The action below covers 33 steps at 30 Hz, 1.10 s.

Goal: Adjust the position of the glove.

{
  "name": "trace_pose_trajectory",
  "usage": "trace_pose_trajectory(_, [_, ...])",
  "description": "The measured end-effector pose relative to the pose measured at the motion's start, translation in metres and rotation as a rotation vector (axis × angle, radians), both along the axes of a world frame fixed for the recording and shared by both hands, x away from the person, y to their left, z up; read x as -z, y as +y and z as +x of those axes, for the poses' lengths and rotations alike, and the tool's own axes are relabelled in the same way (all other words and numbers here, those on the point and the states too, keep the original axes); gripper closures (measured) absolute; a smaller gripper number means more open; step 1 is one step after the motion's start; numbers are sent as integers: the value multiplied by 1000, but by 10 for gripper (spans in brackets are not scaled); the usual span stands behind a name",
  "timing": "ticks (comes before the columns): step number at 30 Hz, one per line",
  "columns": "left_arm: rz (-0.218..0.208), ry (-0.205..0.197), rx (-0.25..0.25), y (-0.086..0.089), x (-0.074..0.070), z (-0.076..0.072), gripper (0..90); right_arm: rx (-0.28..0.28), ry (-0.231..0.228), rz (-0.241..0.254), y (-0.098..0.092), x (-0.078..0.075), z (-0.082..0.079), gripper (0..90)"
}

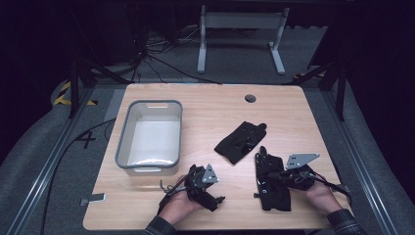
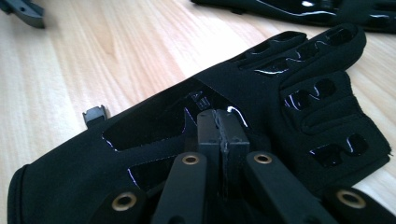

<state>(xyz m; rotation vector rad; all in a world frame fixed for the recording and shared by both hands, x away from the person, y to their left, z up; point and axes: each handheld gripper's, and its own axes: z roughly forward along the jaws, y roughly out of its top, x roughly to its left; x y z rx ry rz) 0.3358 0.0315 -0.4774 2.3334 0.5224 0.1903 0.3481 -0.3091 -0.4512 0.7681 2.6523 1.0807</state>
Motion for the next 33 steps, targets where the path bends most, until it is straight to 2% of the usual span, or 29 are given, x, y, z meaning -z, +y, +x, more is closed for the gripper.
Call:
trace_pose_trajectory(6, [0,0,0,0,0,0,0,-44,9,9,14,1,-4,896])
trace_pose_trajectory(8, [0,0,0,0,0,0,0,-53,23,28,17,2,-5,896])
trace_pose_trajectory(17, [0,0,0,0,0,0,0,-108,45,36,20,3,-13,895])
trace_pose_trajectory(22, [0,0,0,0,0,0,0,-118,24,5,25,2,-18,895])
trace_pose_trajectory(28, [1,1,1,0,0,0,0,-116,27,17,26,2,-18,889])
trace_pose_trajectory(33, [1,-2,1,0,0,0,0,-87,10,37,19,-3,-18,807])
